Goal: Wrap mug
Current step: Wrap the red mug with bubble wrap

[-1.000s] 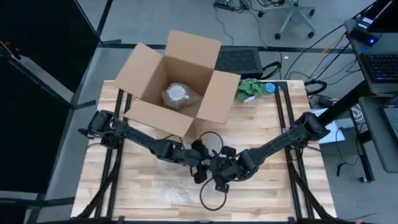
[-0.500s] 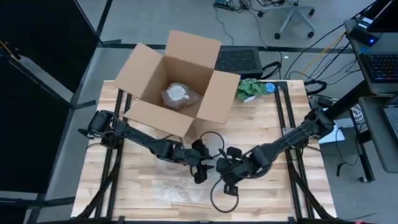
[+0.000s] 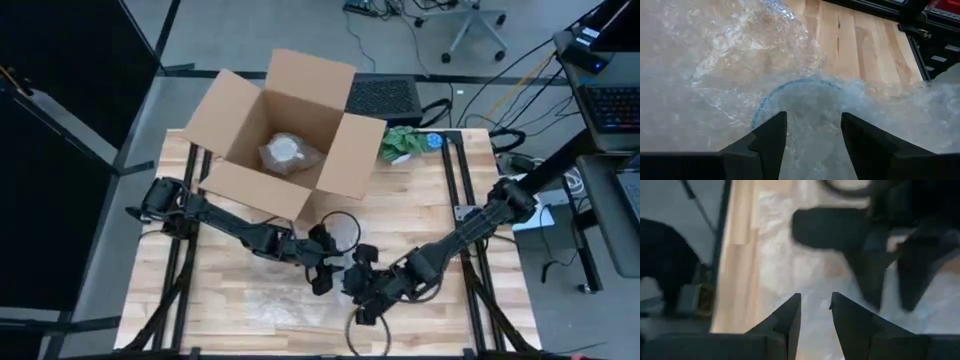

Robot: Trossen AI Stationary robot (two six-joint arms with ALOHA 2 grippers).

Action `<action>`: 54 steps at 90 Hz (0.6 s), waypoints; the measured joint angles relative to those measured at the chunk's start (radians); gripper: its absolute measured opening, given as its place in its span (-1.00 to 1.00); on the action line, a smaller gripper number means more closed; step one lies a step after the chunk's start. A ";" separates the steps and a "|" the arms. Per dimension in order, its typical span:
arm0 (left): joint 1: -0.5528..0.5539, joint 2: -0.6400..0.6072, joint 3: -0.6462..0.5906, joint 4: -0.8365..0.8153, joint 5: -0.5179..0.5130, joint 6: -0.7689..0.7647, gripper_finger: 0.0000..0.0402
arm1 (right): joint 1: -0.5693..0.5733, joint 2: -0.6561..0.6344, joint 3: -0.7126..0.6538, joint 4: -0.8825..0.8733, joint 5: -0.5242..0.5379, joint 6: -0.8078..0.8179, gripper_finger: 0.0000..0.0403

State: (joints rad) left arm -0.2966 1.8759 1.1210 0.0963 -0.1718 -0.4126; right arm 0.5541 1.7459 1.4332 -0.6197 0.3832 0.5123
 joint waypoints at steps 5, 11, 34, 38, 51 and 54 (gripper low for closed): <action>0.000 0.000 0.000 0.000 0.000 0.000 -0.11 | -0.022 0.018 0.000 -0.046 -0.020 0.000 -0.54; 0.000 -0.001 0.000 0.000 -0.002 0.000 -0.11 | -0.044 0.034 -0.001 -0.113 -0.018 0.013 -0.54; -0.003 -0.064 -0.005 -0.035 -0.002 0.000 -0.10 | -0.140 0.039 -0.009 -0.213 -0.017 0.027 -0.54; -0.006 -0.077 -0.005 -0.040 0.004 0.001 -0.10 | -0.149 0.041 -0.009 -0.201 -0.022 0.008 -0.54; -0.015 -0.148 -0.004 -0.064 0.006 0.003 -0.10 | -0.173 0.061 -0.010 -0.171 -0.070 -0.040 -0.54; -0.019 -0.160 -0.003 -0.076 0.006 0.001 -0.10 | -0.176 0.066 -0.009 -0.166 -0.079 -0.043 -0.54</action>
State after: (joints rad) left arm -0.3157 1.7154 1.1183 0.0208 -0.1658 -0.4116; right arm 0.3777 1.8120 1.4239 -0.7860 0.3039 0.4697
